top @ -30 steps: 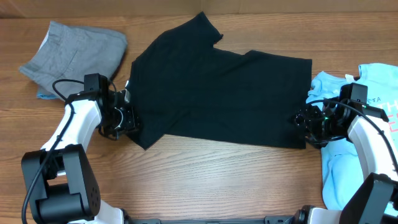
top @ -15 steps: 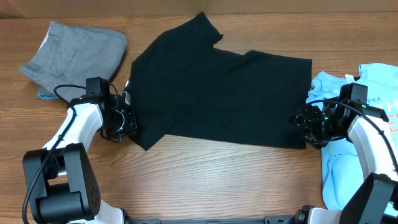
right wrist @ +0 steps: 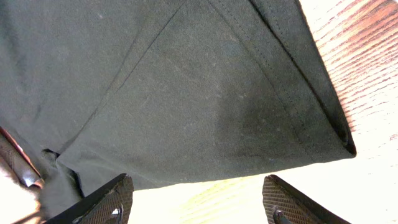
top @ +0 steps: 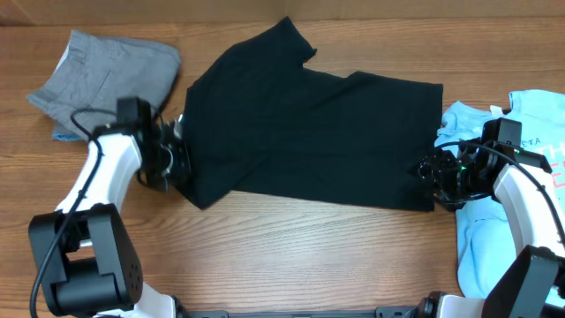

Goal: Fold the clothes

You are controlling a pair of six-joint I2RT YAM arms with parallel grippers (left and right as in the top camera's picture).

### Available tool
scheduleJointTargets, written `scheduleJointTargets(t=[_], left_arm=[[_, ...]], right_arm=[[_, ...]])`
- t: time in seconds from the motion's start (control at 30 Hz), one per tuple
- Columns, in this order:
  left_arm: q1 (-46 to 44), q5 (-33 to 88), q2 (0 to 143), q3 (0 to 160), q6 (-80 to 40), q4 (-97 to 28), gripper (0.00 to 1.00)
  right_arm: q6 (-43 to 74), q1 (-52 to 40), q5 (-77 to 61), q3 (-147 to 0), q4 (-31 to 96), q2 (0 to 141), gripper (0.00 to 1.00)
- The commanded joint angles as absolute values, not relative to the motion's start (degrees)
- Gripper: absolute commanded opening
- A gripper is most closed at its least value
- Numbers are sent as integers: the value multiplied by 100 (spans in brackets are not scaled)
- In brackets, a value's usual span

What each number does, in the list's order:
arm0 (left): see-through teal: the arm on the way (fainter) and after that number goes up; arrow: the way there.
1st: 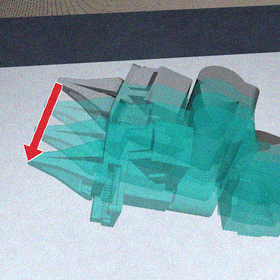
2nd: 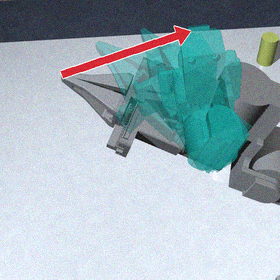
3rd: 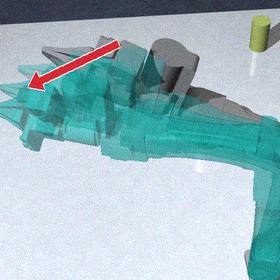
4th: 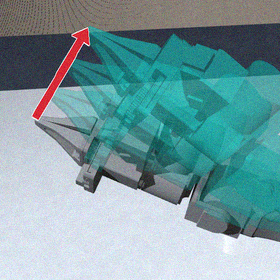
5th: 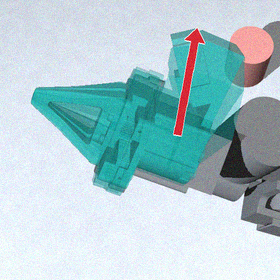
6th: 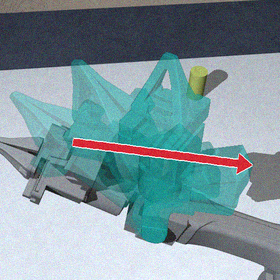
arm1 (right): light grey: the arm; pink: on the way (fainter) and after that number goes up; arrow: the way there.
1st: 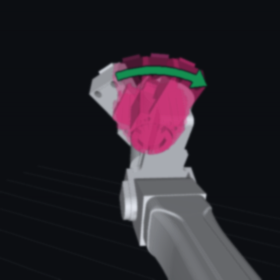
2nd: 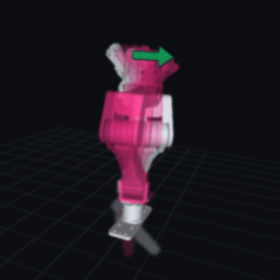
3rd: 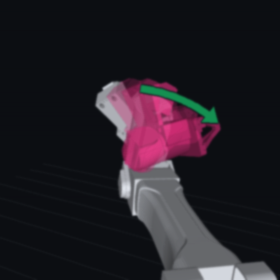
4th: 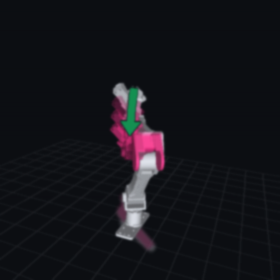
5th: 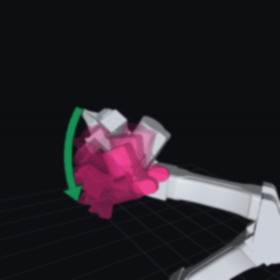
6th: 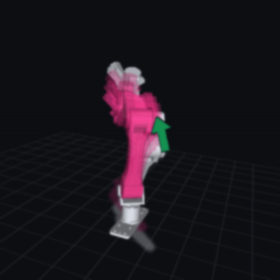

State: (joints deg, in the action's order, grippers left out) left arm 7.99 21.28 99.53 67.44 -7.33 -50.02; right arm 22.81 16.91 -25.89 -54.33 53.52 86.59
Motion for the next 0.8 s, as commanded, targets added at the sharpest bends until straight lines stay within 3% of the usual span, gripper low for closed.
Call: scheduleJointTargets(t=[0.0,0.6,0.73,0.77], left_arm=[[867,2209,9963,7489,-617,-5054,4],[845,1782,10009,7846,-427,-4351,5],[779,1785,10020,7843,-429,-4049,9],[749,1782,10044,7843,-432,-3983,14]], right_arm=[[2246,1732,-2554,-5557,5323,8639,70],[2246,1732,-2554,-5557,5262,8637,71],[2246,1732,-2552,-5557,5253,8639,71],[2246,1732,-2554,-5557,5260,8639,71]])
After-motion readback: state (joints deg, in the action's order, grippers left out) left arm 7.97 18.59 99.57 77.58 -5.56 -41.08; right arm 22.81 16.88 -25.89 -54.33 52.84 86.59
